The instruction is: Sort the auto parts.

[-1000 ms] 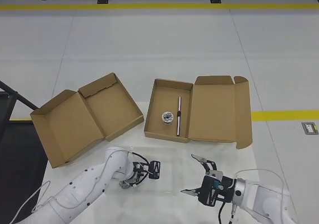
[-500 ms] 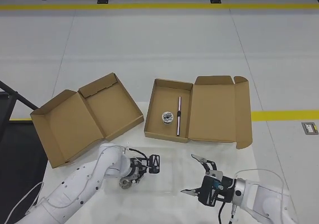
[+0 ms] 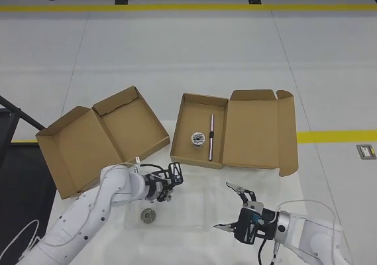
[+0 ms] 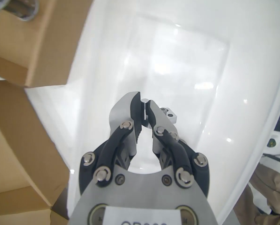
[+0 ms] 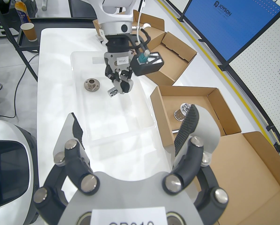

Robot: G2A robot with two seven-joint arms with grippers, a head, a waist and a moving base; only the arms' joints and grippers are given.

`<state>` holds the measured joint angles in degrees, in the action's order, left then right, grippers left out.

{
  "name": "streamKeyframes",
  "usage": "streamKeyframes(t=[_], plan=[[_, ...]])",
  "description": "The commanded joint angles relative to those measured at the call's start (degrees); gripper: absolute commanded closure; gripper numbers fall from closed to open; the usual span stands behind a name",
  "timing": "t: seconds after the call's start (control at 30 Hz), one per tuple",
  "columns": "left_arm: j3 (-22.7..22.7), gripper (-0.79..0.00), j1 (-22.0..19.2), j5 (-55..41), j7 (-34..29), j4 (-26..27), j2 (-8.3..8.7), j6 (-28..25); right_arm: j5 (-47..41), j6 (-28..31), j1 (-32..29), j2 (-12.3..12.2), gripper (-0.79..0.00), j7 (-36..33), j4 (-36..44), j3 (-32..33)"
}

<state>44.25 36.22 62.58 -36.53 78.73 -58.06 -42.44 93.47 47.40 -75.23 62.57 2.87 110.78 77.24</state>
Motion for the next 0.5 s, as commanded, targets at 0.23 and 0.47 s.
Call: streamKeyframes(t=[0.23, 0.47], plan=[[3.98, 0.000, 1.29, -1.56, 4.28, 0.80, 0.95, -0.11, 0.00, 0.00, -0.01, 0.00, -0.785, 0.00, 0.00, 0.00], [3.89, 0.000, 1.72, -1.43, 4.39, 0.68, 0.93, 0.43, 0.00, 0.00, -0.01, 0.00, -0.785, 0.00, 0.00, 0.00]])
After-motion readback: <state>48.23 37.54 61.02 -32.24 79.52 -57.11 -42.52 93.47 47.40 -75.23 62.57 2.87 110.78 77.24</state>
